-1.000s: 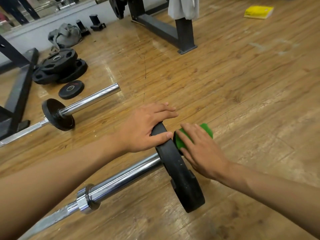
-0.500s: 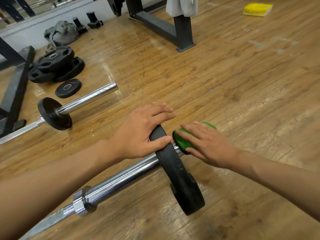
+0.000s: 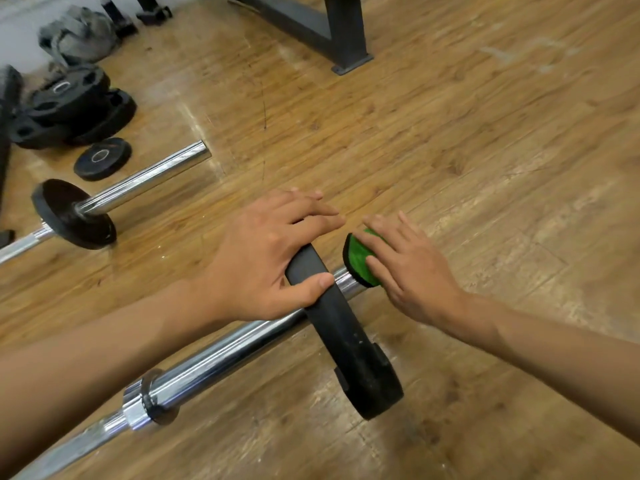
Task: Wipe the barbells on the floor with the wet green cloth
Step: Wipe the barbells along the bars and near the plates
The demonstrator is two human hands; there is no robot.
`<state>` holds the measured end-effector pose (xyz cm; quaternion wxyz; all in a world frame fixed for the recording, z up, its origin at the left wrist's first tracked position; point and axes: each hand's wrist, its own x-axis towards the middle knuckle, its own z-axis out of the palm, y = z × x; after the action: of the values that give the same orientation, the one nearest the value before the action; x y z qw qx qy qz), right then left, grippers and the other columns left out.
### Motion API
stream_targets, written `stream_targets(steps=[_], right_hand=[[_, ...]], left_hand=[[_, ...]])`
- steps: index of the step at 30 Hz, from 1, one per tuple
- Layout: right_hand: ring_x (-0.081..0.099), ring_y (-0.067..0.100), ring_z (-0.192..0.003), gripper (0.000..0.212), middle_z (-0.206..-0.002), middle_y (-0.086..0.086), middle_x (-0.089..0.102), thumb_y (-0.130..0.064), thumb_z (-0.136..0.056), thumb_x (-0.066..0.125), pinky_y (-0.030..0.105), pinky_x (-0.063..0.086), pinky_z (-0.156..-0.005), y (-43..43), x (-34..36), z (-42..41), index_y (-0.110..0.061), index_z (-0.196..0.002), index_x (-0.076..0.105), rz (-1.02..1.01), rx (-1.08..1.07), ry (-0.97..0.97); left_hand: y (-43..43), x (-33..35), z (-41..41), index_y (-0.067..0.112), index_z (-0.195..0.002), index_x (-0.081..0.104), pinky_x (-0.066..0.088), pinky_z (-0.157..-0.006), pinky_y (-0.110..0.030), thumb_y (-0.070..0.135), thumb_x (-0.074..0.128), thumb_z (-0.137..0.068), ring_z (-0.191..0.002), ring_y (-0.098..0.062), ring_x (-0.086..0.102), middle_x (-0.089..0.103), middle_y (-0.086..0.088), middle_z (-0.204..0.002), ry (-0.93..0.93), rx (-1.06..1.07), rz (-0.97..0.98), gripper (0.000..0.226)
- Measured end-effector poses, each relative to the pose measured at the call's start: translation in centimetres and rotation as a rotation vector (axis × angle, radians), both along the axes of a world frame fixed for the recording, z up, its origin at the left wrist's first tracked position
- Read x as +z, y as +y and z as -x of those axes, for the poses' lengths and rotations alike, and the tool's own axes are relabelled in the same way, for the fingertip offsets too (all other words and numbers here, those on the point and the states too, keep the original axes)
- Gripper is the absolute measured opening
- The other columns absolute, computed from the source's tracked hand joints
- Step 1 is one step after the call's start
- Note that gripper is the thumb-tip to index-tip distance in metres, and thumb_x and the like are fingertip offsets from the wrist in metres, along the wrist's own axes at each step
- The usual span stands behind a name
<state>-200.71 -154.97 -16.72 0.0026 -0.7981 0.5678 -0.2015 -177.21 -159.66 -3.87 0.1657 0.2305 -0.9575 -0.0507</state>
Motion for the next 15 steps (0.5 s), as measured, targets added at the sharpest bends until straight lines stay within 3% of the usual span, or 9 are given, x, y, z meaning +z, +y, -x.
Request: stream_targets(steps=[5, 7, 11, 15], right_hand=[[0.042, 0.027, -0.146, 0.053, -0.164, 0.014, 0.039, -0.036, -0.112, 0.032, 0.044, 0.026, -0.126, 1.1, -0.7, -0.9, -0.011, -0.158, 0.041, 0.076, 0.288, 0.130], [0.047, 0.028, -0.139, 0.053, -0.157, 0.014, 0.048, -0.038, -0.112, 0.029, 0.045, 0.027, -0.126, -0.3, -0.4, 1.1, -0.012, -0.156, 0.044, 0.074, 0.249, 0.169], [0.053, 0.035, -0.130, 0.054, -0.149, 0.012, 0.055, -0.043, -0.107, 0.030, 0.052, 0.026, -0.124, 0.1, 0.3, -1.2, -0.014, -0.147, 0.054, -0.025, -0.080, 0.012], [0.048, 0.032, -0.138, 0.052, -0.160, 0.009, 0.044, -0.039, -0.109, 0.034, 0.047, 0.028, -0.123, 1.7, -0.3, -3.3, -0.016, -0.152, 0.049, 0.039, 0.124, 0.061]], left_hand=[[0.4, 0.0, 0.1, 0.006, -0.125, 0.072, 0.044, -0.109, -0.054, 0.051, 0.049, -0.090, -0.133, -0.029, 0.060, 0.071, -0.008, -0.128, 0.015, -0.009, 0.023, 0.062], [0.5, -0.1, 0.3, 0.006, -0.125, 0.072, 0.044, -0.109, -0.055, 0.051, 0.048, -0.090, -0.132, -0.030, 0.060, 0.071, -0.008, -0.127, 0.025, -0.011, 0.015, 0.062], [-0.4, -0.1, 0.0, 0.004, -0.126, 0.071, 0.044, -0.109, -0.056, 0.050, 0.045, -0.092, -0.132, -0.031, 0.060, 0.071, -0.011, -0.128, 0.016, -0.005, -0.008, 0.063], [-1.2, -0.1, -0.3, 0.003, -0.131, 0.067, 0.043, -0.113, -0.053, 0.049, 0.044, -0.093, -0.136, -0.030, 0.056, 0.067, -0.013, -0.134, -0.049, -0.004, -0.045, 0.064]])
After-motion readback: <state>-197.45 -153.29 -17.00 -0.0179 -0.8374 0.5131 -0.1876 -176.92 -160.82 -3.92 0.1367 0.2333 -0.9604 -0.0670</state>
